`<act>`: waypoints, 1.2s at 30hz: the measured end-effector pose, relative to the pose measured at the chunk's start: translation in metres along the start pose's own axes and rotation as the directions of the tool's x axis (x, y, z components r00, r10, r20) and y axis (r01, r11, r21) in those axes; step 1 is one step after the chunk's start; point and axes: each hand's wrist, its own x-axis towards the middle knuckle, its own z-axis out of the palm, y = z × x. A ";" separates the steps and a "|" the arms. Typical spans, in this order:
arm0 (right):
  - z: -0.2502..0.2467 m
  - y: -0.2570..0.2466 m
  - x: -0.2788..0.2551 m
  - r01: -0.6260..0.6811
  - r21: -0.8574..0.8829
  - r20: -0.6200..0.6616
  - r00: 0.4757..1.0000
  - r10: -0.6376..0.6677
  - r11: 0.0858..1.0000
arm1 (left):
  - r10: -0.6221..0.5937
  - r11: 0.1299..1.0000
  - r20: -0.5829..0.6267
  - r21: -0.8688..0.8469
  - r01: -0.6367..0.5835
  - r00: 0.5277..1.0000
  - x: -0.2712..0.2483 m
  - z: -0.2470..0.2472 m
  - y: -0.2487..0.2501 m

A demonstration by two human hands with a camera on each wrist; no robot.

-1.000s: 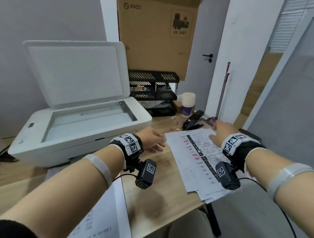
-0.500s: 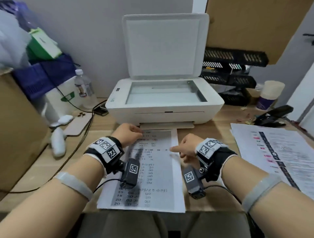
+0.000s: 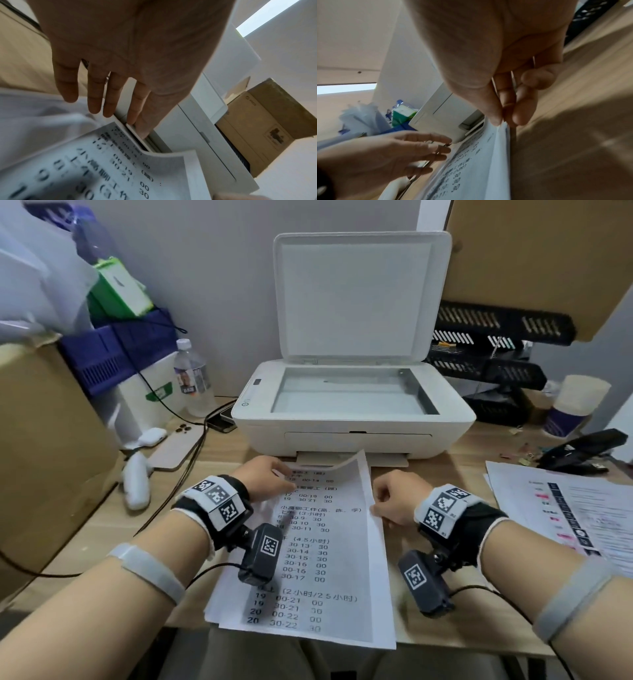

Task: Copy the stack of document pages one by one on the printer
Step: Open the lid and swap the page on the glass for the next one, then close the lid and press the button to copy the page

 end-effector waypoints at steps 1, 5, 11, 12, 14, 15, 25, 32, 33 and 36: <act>-0.004 -0.001 -0.004 0.042 -0.022 -0.016 0.999 -0.043 0.999 | 0.024 1.000 -0.003 0.005 -0.024 1.000 -0.001 -0.001 0.004; -0.024 -0.006 -0.018 0.181 -0.087 -0.066 0.980 -0.187 0.980 | 0.205 0.978 -0.027 -0.027 -0.206 0.978 -0.012 -0.011 0.033; -0.064 -0.016 -0.029 0.281 -0.222 -0.189 0.927 -0.324 0.934 | 0.453 0.890 -0.199 0.147 -0.431 0.869 -0.021 -0.043 0.084; -0.073 -0.018 -0.031 0.286 -0.224 -0.208 0.920 -0.332 0.932 | 0.479 0.877 -0.219 0.163 -0.452 0.850 -0.019 -0.052 0.090; -0.093 -0.022 -0.033 0.281 -0.225 -0.271 0.902 -0.336 0.933 | 0.506 0.862 -0.239 0.166 -0.478 0.829 -0.014 -0.069 0.102; -0.104 -0.023 -0.033 0.276 -0.217 -0.316 0.888 -0.335 0.936 | 0.507 0.862 -0.247 0.162 -0.480 0.826 -0.012 -0.078 0.107; -0.215 -0.004 -0.024 -0.052 -0.189 -0.463 0.885 -0.043 0.981 | 0.421 0.737 -0.523 -0.280 -0.615 0.742 0.000 -0.167 0.131; -0.229 -0.001 -0.008 0.152 -0.072 -0.718 0.678 -0.157 0.986 | 0.500 0.620 -0.596 -0.260 -0.740 0.629 0.014 -0.169 0.115; -0.221 0.001 0.000 0.145 -0.089 -0.706 0.688 -0.165 0.985 | 0.510 0.651 -0.574 -0.229 -0.724 0.641 0.018 -0.165 0.108; -0.191 0.014 0.028 0.076 -0.177 -0.634 0.754 -0.173 0.981 | 0.485 0.807 -0.513 -0.049 -0.588 0.708 0.036 -0.150 0.086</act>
